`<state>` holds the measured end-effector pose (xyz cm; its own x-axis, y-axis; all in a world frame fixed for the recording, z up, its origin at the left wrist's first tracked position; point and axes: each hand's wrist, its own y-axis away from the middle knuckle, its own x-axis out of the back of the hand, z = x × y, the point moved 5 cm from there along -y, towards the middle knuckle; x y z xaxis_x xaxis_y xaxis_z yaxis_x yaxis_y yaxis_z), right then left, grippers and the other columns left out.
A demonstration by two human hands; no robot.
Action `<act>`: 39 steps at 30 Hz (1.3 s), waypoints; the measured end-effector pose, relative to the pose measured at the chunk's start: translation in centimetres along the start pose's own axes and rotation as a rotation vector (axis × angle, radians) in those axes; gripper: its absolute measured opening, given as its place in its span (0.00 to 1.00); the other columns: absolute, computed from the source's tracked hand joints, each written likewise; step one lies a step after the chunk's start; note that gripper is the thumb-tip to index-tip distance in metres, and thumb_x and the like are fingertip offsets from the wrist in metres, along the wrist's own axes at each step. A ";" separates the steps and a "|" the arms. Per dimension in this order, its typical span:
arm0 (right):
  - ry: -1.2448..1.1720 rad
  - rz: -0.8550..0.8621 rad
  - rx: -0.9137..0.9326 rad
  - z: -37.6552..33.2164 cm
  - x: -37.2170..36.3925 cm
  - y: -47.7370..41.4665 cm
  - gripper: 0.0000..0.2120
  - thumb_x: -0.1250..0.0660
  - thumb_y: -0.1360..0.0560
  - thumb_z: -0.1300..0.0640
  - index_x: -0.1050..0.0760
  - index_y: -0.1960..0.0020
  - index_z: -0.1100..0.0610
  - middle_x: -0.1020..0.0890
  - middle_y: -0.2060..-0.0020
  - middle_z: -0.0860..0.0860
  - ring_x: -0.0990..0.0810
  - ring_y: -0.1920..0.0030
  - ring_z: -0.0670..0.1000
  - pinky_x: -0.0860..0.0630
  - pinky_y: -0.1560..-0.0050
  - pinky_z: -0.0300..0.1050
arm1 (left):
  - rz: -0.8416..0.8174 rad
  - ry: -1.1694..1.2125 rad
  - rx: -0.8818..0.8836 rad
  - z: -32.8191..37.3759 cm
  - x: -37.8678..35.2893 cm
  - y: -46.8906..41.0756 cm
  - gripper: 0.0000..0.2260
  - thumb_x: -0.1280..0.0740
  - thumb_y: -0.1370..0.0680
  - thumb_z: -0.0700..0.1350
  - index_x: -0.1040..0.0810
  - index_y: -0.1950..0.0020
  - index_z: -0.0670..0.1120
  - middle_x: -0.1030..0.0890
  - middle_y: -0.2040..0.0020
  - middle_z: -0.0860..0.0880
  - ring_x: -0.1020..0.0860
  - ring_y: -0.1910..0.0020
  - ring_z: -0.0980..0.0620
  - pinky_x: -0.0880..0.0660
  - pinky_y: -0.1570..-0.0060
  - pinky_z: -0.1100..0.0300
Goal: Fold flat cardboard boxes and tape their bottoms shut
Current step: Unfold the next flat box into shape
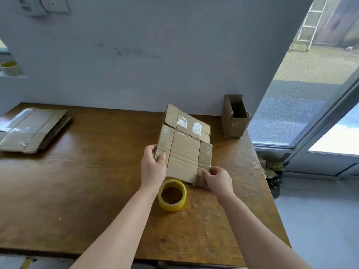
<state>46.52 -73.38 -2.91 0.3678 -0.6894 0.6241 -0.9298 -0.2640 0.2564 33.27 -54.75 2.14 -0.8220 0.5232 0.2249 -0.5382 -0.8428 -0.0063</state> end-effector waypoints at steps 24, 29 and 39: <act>-0.374 0.042 0.083 -4.5 6.4 -12.6 0.40 0.29 0.31 0.47 0.43 0.24 0.54 0.31 0.31 0.52 0.32 0.32 0.53 0.33 0.31 0.54 | -0.424 -0.639 -0.431 2.9 -11.0 -6.1 0.14 0.39 0.21 0.56 0.31 0.35 0.59 0.24 0.48 0.61 0.23 0.51 0.55 0.31 0.65 0.67; -0.405 -0.060 0.060 -4.1 7.2 -12.9 0.31 0.35 0.29 0.55 0.38 0.27 0.56 0.29 0.33 0.56 0.30 0.33 0.57 0.31 0.33 0.56 | -0.446 -0.544 -0.031 2.6 -12.0 -6.8 0.11 0.44 0.19 0.54 0.24 0.41 0.55 0.23 0.45 0.56 0.26 0.43 0.51 0.31 0.50 0.59; 0.077 -0.061 0.372 -5.5 7.6 -12.5 0.27 0.37 0.23 0.58 0.38 0.25 0.54 0.26 0.35 0.51 0.26 0.36 0.53 0.27 0.38 0.47 | 0.041 -0.616 0.129 3.0 -10.7 -7.7 0.09 0.40 0.20 0.46 0.22 0.56 0.46 0.23 0.63 0.51 0.25 0.65 0.53 0.35 0.73 0.62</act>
<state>60.97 -71.62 2.70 0.4096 -0.6160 0.6729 -0.8415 -0.5399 0.0180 46.78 -54.19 2.75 -0.5631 0.3535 0.7470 -0.4501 -0.8893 0.0816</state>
